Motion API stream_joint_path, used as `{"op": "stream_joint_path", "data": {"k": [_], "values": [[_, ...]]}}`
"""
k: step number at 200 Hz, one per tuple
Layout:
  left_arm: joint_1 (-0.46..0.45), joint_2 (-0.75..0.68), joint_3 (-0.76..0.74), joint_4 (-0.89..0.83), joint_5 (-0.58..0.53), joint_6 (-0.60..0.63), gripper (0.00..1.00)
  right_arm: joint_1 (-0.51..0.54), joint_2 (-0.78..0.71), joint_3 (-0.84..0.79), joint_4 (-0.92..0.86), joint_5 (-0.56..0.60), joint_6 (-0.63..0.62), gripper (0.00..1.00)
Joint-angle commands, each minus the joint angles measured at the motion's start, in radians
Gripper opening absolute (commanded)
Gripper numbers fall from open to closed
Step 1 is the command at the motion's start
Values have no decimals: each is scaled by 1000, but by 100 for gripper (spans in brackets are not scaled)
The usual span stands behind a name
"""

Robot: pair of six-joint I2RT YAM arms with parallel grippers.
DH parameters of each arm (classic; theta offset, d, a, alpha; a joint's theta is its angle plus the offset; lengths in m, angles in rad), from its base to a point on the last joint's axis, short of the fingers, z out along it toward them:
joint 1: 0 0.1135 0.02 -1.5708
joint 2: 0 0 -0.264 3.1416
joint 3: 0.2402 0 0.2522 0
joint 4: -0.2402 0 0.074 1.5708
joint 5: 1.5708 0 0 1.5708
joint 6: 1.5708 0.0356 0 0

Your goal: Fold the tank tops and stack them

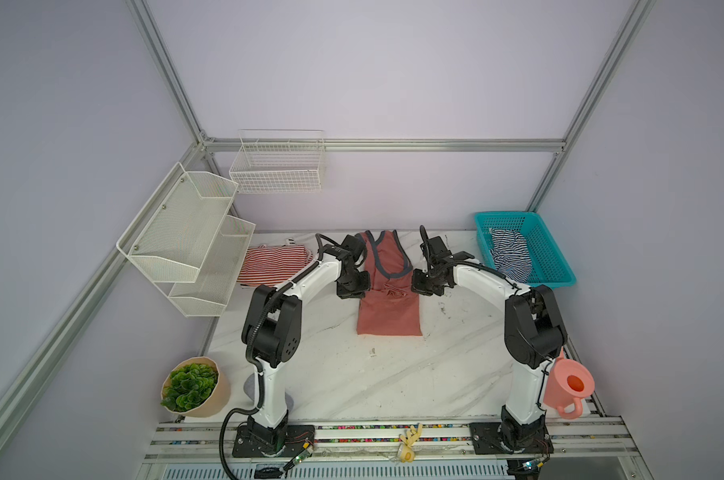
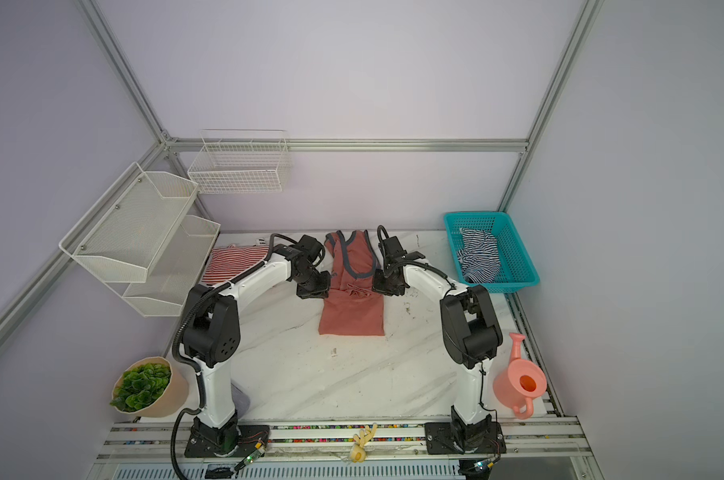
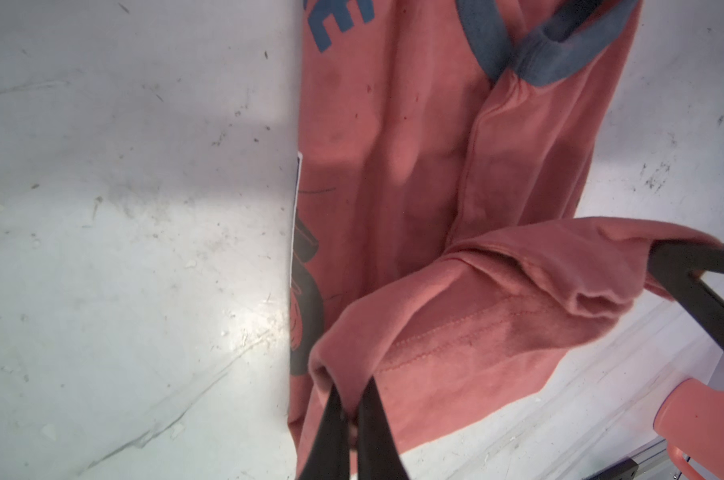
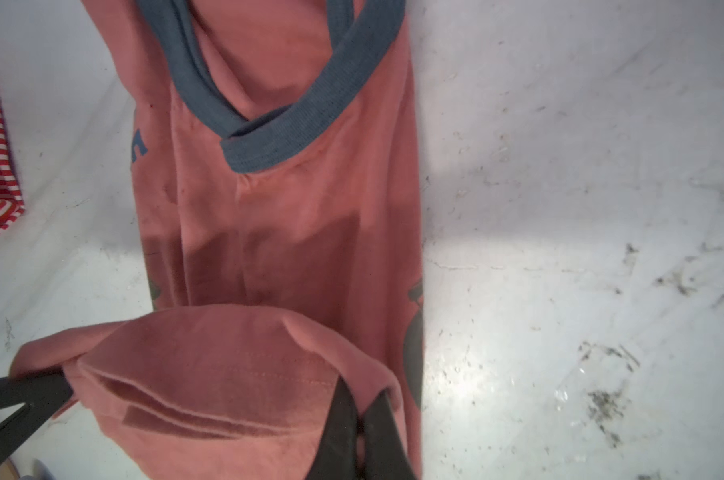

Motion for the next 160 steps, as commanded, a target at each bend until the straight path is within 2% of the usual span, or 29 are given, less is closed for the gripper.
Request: {"op": "stream_joint_path", "data": {"k": [1, 39, 44, 67, 85, 96, 126, 160], "values": [[18, 25, 122, -1, 38, 30, 0, -23, 27, 38, -4, -25, -41, 0], [52, 124, 220, 5, 84, 24, 0, -60, 97, 91, -4, -46, -71, 0], [55, 135, 232, 5, 87, 23, 6, -63, 107, 100, -3, -53, -73, 0], [72, 175, 307, 5, 79, 3, 26, -79, 143, 142, 4, -74, -74, 19], [97, 207, 382, 7, 93, -23, 35, -91, 162, 178, 12, -91, -65, 34], [111, 223, 424, 9, 103, -37, 38, -99, 170, 196, 25, -109, -58, 41], [143, 243, 497, 22, 112, -84, 42, -137, 184, 221, 50, -150, -33, 50], [169, 185, 452, 41, 91, -109, 43, -171, 120, 164, 84, -156, -16, 52]]}}
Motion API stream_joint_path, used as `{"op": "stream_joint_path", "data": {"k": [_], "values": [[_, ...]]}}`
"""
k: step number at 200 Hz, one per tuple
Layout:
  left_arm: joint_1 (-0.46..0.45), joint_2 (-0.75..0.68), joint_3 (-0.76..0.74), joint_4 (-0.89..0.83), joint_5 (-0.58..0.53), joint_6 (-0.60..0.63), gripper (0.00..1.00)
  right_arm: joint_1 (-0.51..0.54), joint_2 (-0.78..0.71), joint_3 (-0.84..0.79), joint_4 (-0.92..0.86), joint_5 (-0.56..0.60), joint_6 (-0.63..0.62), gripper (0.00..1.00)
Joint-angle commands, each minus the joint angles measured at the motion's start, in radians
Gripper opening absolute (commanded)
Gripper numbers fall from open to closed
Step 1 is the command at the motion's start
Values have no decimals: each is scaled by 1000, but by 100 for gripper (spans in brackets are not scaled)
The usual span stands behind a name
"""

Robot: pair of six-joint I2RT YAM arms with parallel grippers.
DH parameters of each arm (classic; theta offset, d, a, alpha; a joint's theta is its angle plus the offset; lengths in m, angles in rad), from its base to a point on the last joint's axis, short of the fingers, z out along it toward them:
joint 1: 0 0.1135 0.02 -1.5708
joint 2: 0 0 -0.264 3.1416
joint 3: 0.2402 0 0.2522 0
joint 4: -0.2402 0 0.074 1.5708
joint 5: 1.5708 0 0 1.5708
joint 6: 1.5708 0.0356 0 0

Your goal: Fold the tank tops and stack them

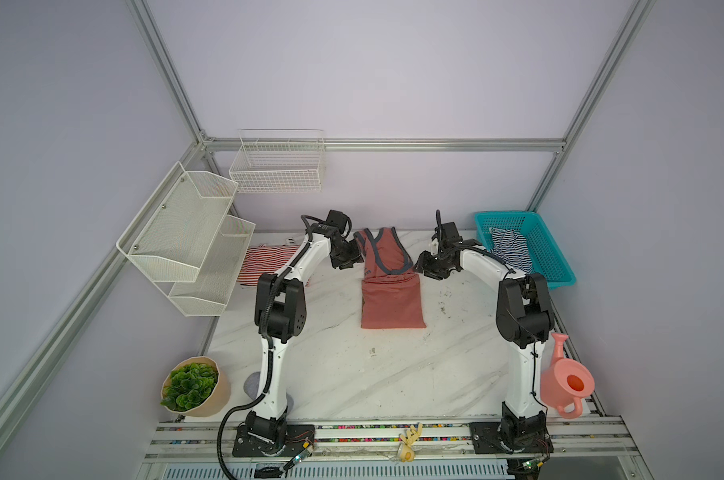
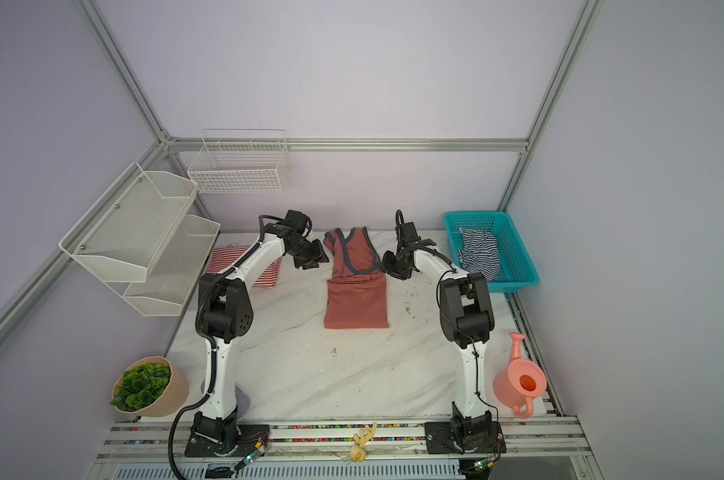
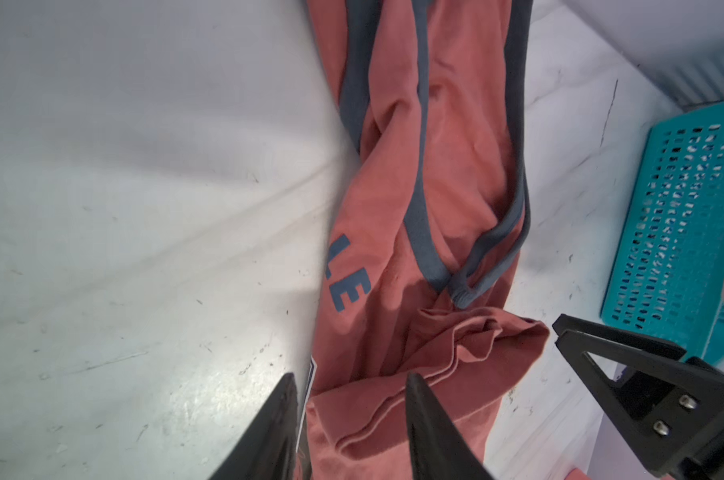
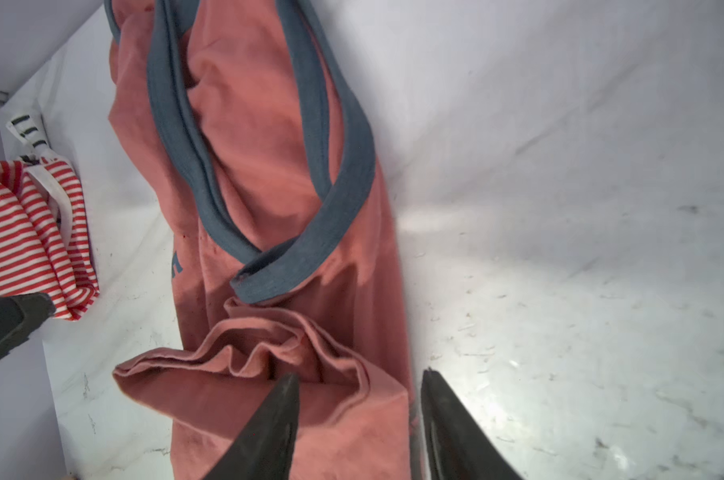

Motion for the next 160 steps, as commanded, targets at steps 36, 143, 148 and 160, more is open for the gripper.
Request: {"op": "stream_joint_path", "data": {"k": [36, 143, 148, 160], "values": [[-15, -267, -268, 34, -54, 16, 43, -21, -198, -212, 60, 21, 11, 52], [-200, -433, -864, 217, 20, -47, 45, 103, -435, -680, 114, 3, 50, 62], [-203, -430, -866, 224, 20, -53, 45, 107, -430, -686, 123, -1, 53, 62], [-202, -425, -867, 243, 20, -70, 45, 110, -418, -692, 133, -6, 58, 62]]}}
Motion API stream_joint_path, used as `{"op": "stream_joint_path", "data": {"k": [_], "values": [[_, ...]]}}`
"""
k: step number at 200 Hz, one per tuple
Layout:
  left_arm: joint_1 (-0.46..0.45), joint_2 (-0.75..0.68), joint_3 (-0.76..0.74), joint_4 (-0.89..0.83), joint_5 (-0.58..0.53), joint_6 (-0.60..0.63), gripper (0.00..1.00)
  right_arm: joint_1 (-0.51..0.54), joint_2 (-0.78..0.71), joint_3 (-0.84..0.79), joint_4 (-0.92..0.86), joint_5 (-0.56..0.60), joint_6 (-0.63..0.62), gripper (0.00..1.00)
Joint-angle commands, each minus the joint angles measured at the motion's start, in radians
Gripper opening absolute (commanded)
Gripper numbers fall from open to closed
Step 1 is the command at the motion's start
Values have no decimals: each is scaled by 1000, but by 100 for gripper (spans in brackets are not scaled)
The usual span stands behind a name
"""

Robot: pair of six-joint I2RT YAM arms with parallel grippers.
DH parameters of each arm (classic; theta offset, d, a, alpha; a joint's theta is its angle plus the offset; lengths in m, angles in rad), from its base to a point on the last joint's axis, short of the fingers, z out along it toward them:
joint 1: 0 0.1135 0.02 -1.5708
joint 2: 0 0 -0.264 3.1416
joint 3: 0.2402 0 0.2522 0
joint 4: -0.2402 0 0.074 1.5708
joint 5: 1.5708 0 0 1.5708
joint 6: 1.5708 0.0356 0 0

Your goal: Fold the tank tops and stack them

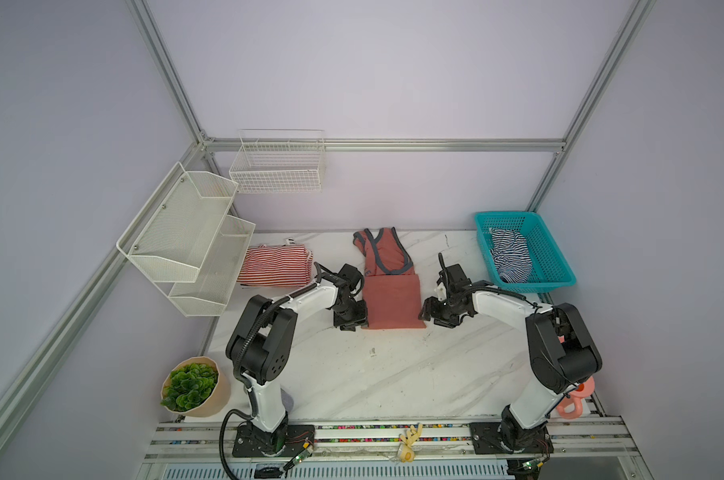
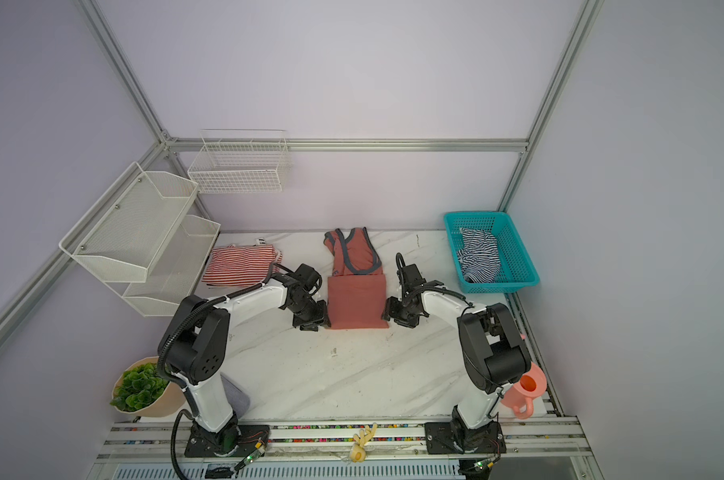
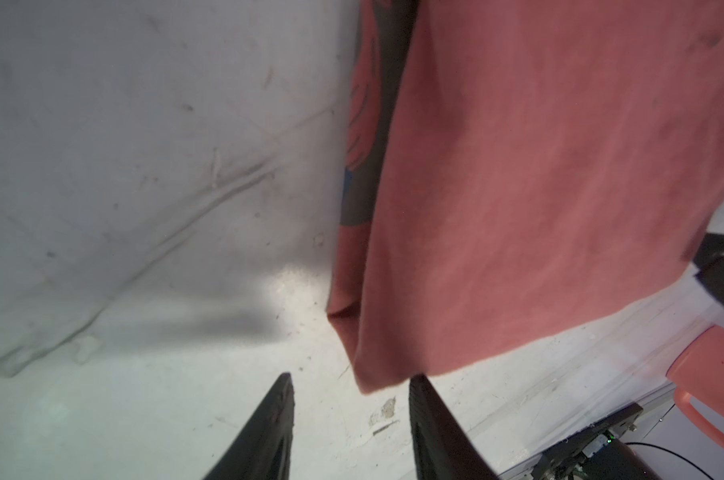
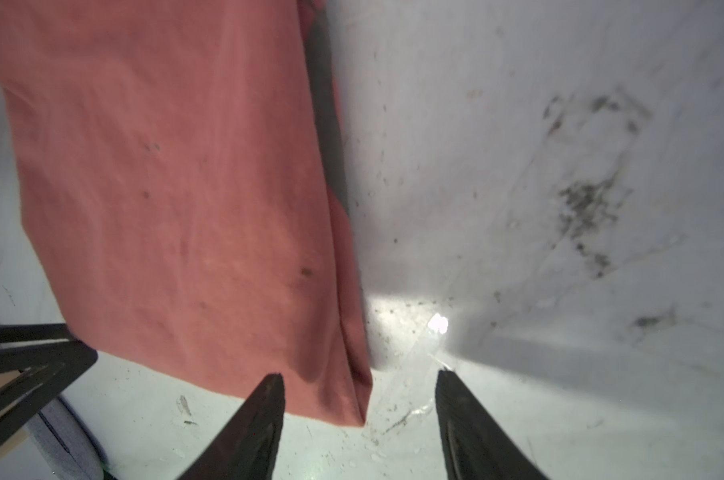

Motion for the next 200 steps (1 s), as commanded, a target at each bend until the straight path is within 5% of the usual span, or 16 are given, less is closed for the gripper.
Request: {"op": "stream_joint_path", "data": {"k": [1, 64, 113, 155, 177, 200], "values": [[-2, 1, -27, 107, 24, -47, 45, 9, 0, -18, 46, -11, 23, 62], [-11, 6, -65, 149, 64, -90, 44, 52, 22, -50, 93, -39, 68, 59], [-16, 4, -118, 171, 62, -111, 41, 70, 32, -92, 130, -46, 93, 43], [-16, 33, -123, 212, 66, -137, 23, 69, 35, -103, 141, -33, 97, 20], [-17, 31, -126, 217, 72, -140, 3, 70, 32, -105, 147, -29, 94, 0], [-20, -17, -164, 215, 78, -143, 0, 75, 5, -114, 138, -18, 88, 0]]}}
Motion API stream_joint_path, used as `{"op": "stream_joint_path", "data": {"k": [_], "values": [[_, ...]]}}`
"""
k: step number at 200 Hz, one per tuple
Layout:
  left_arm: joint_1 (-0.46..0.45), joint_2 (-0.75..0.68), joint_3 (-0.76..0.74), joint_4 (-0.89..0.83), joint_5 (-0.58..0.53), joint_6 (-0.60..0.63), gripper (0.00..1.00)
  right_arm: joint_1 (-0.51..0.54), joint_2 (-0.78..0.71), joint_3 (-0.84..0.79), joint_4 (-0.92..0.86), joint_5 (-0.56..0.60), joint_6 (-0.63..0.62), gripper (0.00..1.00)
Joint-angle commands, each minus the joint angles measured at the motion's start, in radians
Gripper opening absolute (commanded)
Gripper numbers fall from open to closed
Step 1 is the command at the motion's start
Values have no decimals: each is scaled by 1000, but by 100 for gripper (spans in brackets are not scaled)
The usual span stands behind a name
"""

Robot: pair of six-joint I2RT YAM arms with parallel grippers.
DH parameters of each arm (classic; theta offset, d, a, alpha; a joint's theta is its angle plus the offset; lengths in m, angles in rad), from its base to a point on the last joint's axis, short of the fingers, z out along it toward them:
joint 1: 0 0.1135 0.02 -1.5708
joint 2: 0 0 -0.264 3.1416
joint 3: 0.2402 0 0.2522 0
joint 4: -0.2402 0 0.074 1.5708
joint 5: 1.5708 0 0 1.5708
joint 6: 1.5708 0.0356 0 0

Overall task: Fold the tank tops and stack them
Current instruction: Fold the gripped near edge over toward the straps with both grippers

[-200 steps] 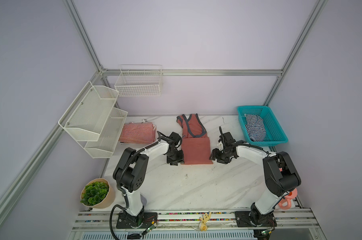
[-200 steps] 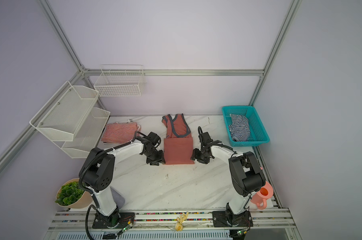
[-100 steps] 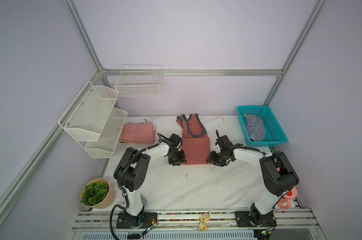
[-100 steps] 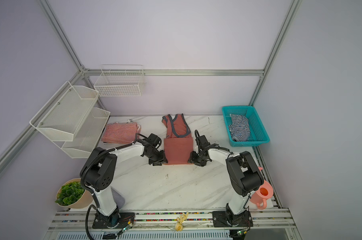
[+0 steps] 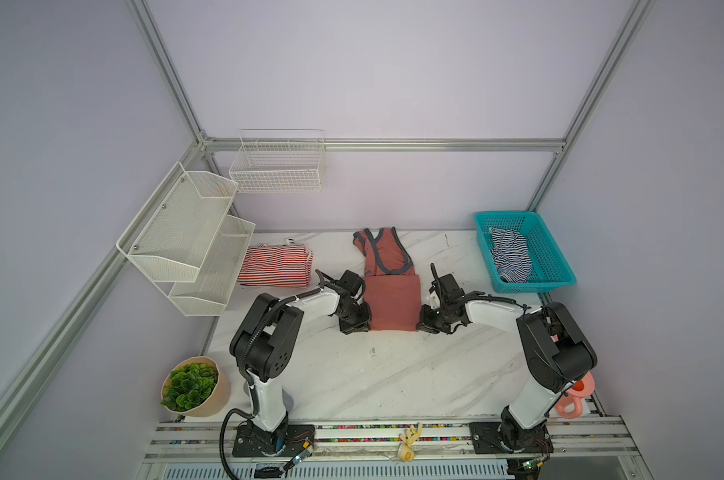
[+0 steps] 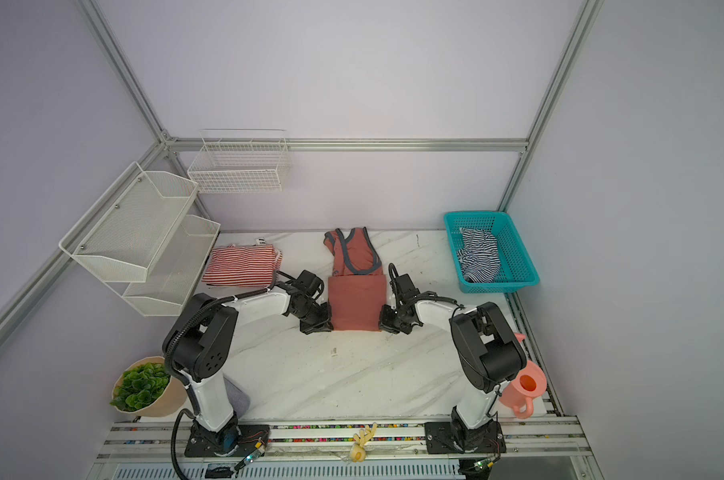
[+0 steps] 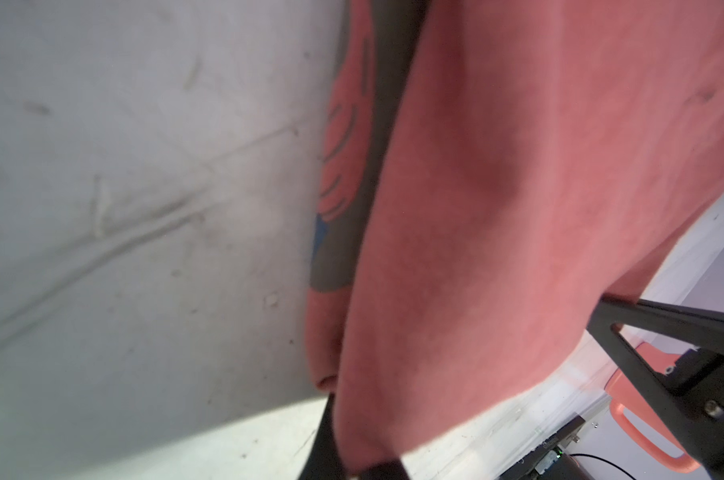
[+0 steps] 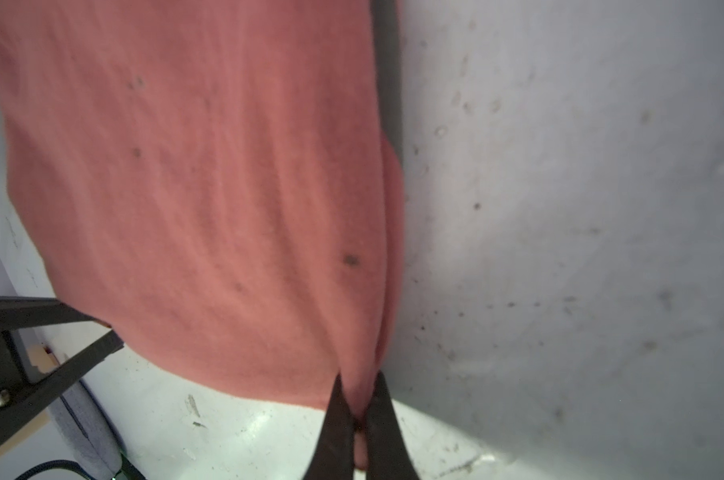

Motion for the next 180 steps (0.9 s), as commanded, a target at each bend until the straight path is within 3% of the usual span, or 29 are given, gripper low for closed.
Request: {"op": "stream_joint_path", "data": {"k": [1, 51, 95, 121, 145, 180], "values": [[-8, -43, -68, 6, 3, -12, 0, 11, -16, -22, -22, 31, -6, 0], [-101, -297, -279, -7, -38, -124, 0, 118, -300, -173, -49, 90, 76, 0], [-275, -579, -494, -12, -105, -342, 0, 327, -667, -404, -45, 140, 362, 0], [-333, -716, -533, -44, -153, -427, 0, 420, -834, -441, -95, 203, 478, 0], [-336, -805, -464, -148, -239, -426, 0, 427, -860, -376, -164, 254, 463, 0], [-331, -813, -308, -238, -373, -373, 0, 425, -712, -186, -243, 340, 362, 0]]}}
